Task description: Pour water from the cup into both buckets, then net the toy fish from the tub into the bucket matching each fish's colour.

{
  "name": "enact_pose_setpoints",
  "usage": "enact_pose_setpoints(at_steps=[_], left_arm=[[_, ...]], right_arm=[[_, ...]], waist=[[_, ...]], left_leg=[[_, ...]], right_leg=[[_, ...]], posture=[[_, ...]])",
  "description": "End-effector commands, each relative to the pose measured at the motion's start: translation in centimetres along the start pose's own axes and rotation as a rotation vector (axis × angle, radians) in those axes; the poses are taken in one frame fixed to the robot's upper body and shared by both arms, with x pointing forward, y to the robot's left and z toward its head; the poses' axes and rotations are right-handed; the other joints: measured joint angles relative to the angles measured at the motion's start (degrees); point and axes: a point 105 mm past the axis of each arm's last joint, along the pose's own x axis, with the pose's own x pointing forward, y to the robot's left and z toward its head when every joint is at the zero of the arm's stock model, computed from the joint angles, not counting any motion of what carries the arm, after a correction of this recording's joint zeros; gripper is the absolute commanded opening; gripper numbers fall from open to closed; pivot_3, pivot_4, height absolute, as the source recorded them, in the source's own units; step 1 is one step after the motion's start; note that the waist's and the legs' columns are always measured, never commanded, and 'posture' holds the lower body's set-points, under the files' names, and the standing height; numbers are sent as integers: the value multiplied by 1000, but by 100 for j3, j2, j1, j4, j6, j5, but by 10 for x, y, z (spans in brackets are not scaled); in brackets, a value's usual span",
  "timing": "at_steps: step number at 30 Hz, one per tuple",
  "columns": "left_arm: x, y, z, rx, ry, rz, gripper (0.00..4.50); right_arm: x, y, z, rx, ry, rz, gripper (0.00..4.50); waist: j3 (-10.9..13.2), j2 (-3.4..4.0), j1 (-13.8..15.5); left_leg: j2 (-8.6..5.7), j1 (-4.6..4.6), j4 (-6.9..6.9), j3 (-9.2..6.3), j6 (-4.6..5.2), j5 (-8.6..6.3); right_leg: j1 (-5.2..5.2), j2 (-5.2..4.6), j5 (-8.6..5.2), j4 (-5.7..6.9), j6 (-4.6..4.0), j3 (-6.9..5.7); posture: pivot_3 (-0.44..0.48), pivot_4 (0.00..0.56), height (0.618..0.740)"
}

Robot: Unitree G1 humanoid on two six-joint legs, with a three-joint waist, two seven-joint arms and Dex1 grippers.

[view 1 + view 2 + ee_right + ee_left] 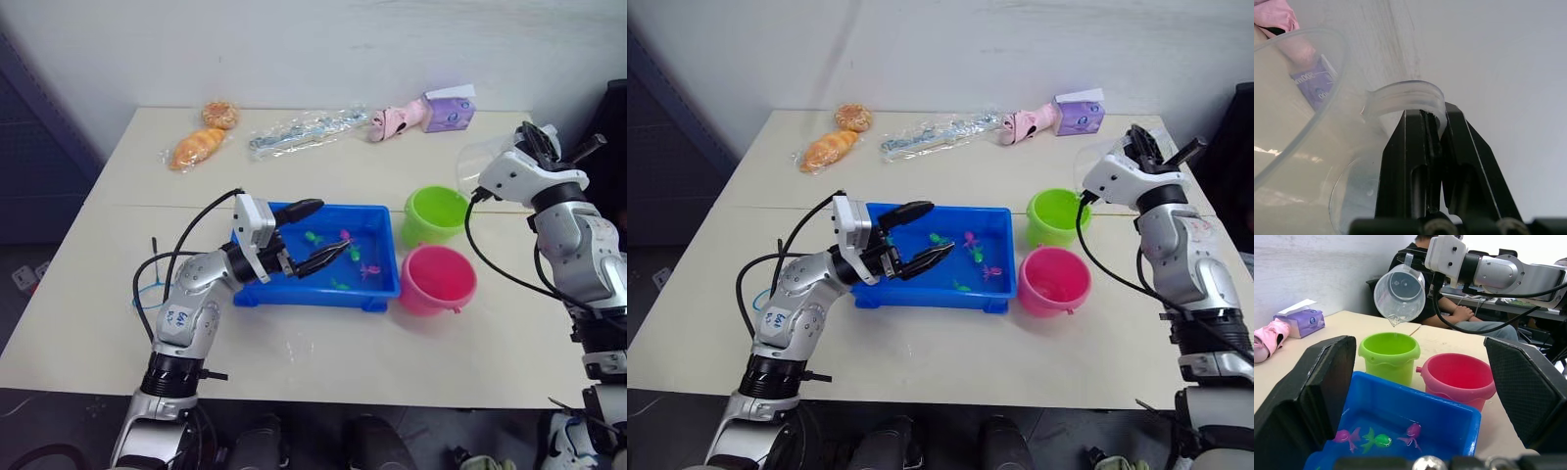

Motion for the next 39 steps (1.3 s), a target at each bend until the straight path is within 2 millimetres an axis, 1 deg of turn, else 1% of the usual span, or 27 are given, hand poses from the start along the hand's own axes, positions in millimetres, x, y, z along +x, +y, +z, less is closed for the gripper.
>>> enact_pose_setpoints(at_steps=[1,2,3,4,6,8,10,12,14,17,20,22,25,30,32,33,35,37,39], left_arm=[[3,-2,8,12,-32,-29,4500],[3,-3,8,9,-33,-38,4500],[3,-4,9,7,-34,-47,4500],[2,-5,9,6,-34,-53,4500],[-1,-6,12,-2,-42,-76,4500],[-5,-14,15,-26,-45,-138,4500],[-10,-27,16,-49,-26,-238,4500],[-12,-33,16,-52,-9,-289,4500],[-14,-37,14,-44,15,-330,4500],[-16,-40,12,-36,41,-377,4500],[-18,-42,12,-32,43,-408,4500],[-19,-42,13,-31,37,-417,4500],[-21,-42,12,-26,55,-432,4500],[-27,-42,12,-23,76,-437,4500],[-27,-42,14,-8,73,-435,4500],[-27,-41,15,-4,69,-433,4500],[-28,-37,18,17,72,-419,4500],[-30,-35,19,25,76,-410,4500],[-35,-32,16,41,104,-395,4500]], right_arm=[[-4,-32,-9,379,69,-109,50],[-8,-32,-14,461,101,-120,50],[-14,-33,-21,589,139,-140,50],[-19,-33,-25,678,165,-150,50],[-37,-36,-40,861,246,-206,50],[-56,-37,-56,1005,330,-268,50],[-78,-29,-71,1150,419,-336,50],[-95,-21,-80,1223,480,-377,50],[-108,-13,-86,1267,519,-411,50],[-117,1,-90,1289,550,-409,50],[-126,20,-97,1322,586,-412,50],[-130,33,-100,1287,601,-380,50],[-135,47,-105,1304,636,-387,50],[-140,64,-113,1332,686,-405,50],[-140,70,-113,1335,683,-387,797],[-141,71,-114,1323,688,-386,1031],[-145,72,-116,1304,709,-385,1915],[-149,73,-116,1304,720,-379,2943],[-164,71,-114,1303,745,-377,3863]], waist=[[1,-1,3],[1,-1,6],[1,-1,8],[1,-1,9],[1,-1,28],[1,-1,49],[0,-1,53],[0,1,43],[-1,1,25],[-1,3,-11],[-1,4,-26],[-1,4,-10],[-1,4,-6],[-1,4,-10],[-1,4,-10],[-1,4,-10],[-1,4,-9],[-1,4,-9],[-1,4,-8]], left_leg=[[0,0,0,0,0,1],[0,0,0,-2,0,1],[0,0,0,-2,0,1],[1,0,-1,-4,0,1],[1,-1,-3,-6,1,0],[1,-6,-2,-14,2,0],[0,-9,-3,-14,3,-1],[1,-8,-8,-15,2,-1],[-1,-8,-6,-11,3,-1],[-2,-2,-6,-6,3,-1],[1,4,-13,1,0,1],[2,5,-16,1,-2,2],[2,4,-15,1,-1,2],[2,5,-15,2,-1,2],[2,4,-15,1,0,1],[2,4,-15,1,0,1],[2,4,-15,1,0,1],[2,4,-16,-1,0,1],[2,4,-17,-1,0,1]], right_leg=[[0,1,0,0,0,0],[1,1,0,2,0,-1],[1,1,0,2,0,-2],[2,1,0,2,0,-2],[3,1,0,2,0,-3],[4,0,0,4,0,-8],[3,0,0,4,0,-8],[2,0,0,9,0,-8],[1,0,0,3,0,-3],[1,0,0,1,0,3],[-2,5,0,3,0,12],[-3,8,0,3,0,13],[-2,7,0,1,0,14],[-4,7,0,3,0,17],[-4,7,0,2,0,16],[-3,7,0,2,0,16],[-3,6,0,1,0,17],[-3,6,0,2,0,16],[-4,6,0,1,0,16]], posture=[[0,150,740],[0,150,740],[0,150,740],[0,150,740],[0,150,740],[0,150,740],[0,150,740],[0,150,740],[0,150,740],[0,150,740],[0,150,740],[0,150,740],[0,150,740],[0,150,740],[0,150,740],[0,150,740],[0,150,740],[0,150,740],[0,150,740]])
